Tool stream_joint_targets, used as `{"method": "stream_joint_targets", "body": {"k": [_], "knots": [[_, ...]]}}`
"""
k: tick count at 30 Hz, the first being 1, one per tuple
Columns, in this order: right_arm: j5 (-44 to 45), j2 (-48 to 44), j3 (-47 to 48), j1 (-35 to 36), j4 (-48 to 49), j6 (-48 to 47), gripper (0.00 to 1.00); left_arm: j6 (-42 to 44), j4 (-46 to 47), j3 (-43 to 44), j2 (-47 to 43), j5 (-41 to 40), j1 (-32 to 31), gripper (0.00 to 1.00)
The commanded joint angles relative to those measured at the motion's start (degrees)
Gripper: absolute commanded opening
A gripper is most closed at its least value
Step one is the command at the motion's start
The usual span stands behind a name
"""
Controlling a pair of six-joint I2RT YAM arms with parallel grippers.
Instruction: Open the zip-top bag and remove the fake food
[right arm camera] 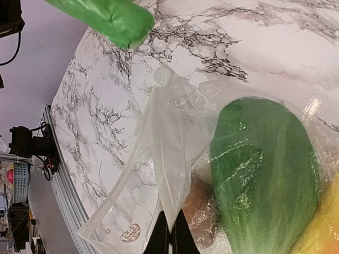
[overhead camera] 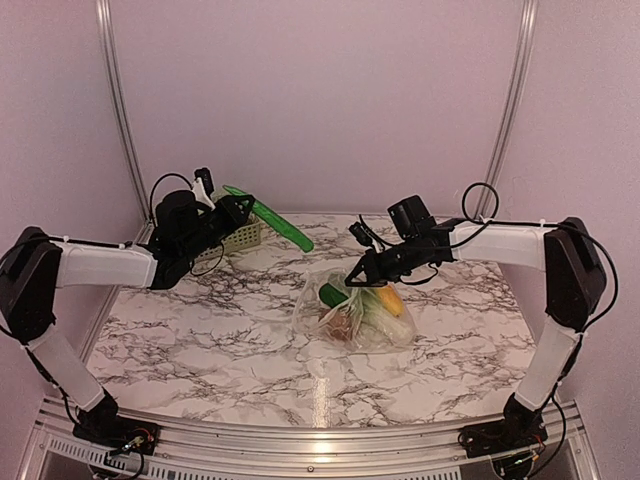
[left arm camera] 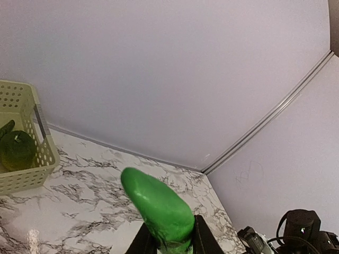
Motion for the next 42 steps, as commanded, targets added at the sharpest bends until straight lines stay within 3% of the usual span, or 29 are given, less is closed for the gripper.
{"method": "stream_joint_targets", "body": {"k": [1,17,30,40,42], "knots": [[0.1,-1.7,0.2,-0.2,-1.5,-1.6,0.0,1.3,-5.9,5.5,-1.1,-4.6,5.7,0.0],[0.2,0.0,2.8,-0.2,-4.1,-4.1,0.0,-8.4,-6.2,17.9,12.1,-19.7,19.1,0.0],[-0.5,0.8,3.5,-0.2,-4.5,-4.7,0.0,-19.2,-6.2,27.2,26.6,-28.0,20.5,0.0],[-0.2,0.6,3.8,-0.2,-5.6,-5.5,0.0,-23.8,-13.6,34.2,33.7,-30.1,21.0,0.08],[-0.2,0.6,3.8,-0.2,-5.6,-5.6,0.0,-24.9,-14.2,34.0,33.7,-29.7,21.3,0.15]]}}
